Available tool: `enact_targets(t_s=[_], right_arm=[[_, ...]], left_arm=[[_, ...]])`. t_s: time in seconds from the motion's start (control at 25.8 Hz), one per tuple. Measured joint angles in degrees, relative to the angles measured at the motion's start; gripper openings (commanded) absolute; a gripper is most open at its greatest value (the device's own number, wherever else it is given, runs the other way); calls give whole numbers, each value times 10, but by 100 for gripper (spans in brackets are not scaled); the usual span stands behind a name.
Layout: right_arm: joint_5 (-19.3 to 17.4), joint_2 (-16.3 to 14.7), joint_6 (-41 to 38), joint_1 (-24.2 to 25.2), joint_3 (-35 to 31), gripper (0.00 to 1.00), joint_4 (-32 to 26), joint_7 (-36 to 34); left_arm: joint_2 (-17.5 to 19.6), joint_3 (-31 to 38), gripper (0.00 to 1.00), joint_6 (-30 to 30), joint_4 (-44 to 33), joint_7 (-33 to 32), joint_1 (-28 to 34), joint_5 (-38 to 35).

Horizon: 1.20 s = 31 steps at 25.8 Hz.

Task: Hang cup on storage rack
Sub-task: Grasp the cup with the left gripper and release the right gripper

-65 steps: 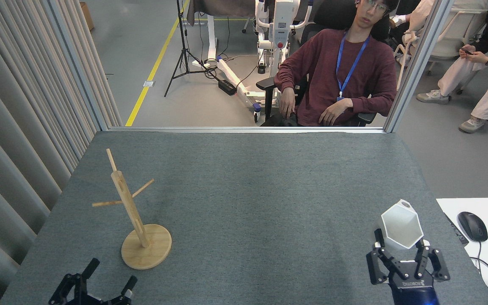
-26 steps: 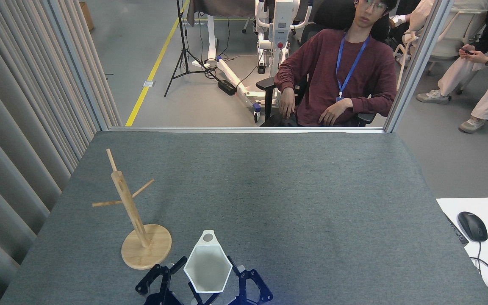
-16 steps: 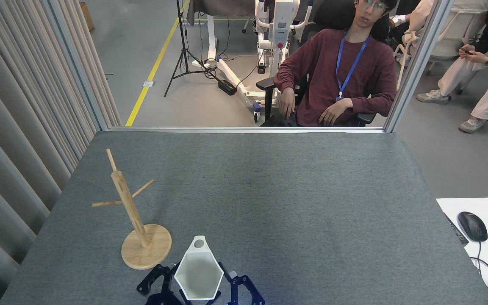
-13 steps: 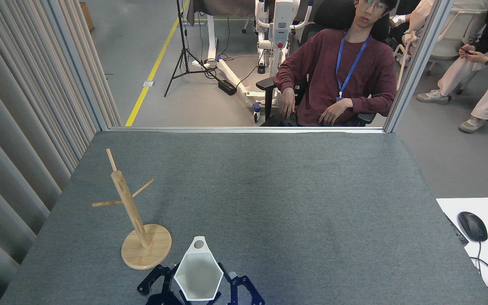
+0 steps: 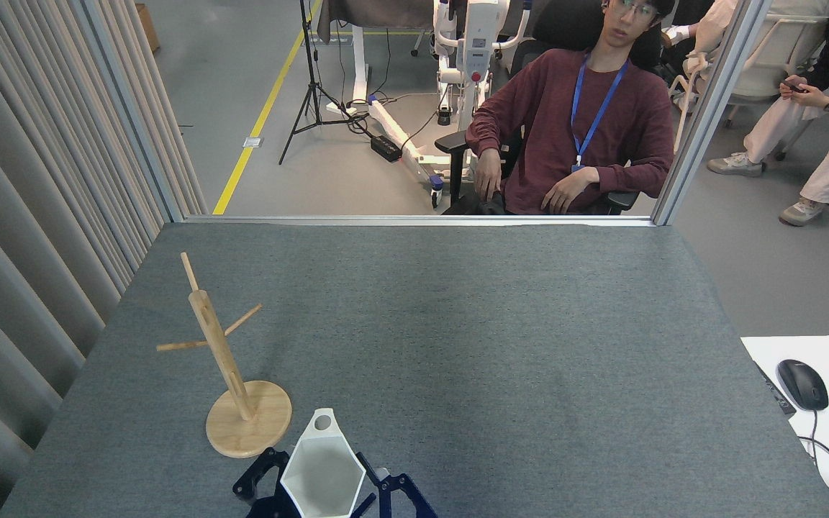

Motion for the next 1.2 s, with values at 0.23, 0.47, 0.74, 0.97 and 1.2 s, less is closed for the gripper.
enact_targets(t_s=[0.23, 0.47, 0.74, 0.97, 1.2], right_arm=[[1, 0, 18, 0, 0, 62, 0, 0], [-2, 0, 19, 0, -1, 98, 4, -5], [-5, 0, 8, 1, 0, 98, -4, -13], [-33, 1, 0, 0, 5, 98, -56, -28], [-161, 8, 16, -9, -28, 98, -106, -43]], left_arm=[[-1, 1, 50, 3, -1, -2, -7, -2], [-1, 1, 50, 2, -1, -2, -10, -3], [-1, 1, 50, 5, -1, -1, -10, -2], [0, 1, 53, 4, -1, 21, -11, -4], [-1, 1, 53, 6, -1, 22, -4, -5]])
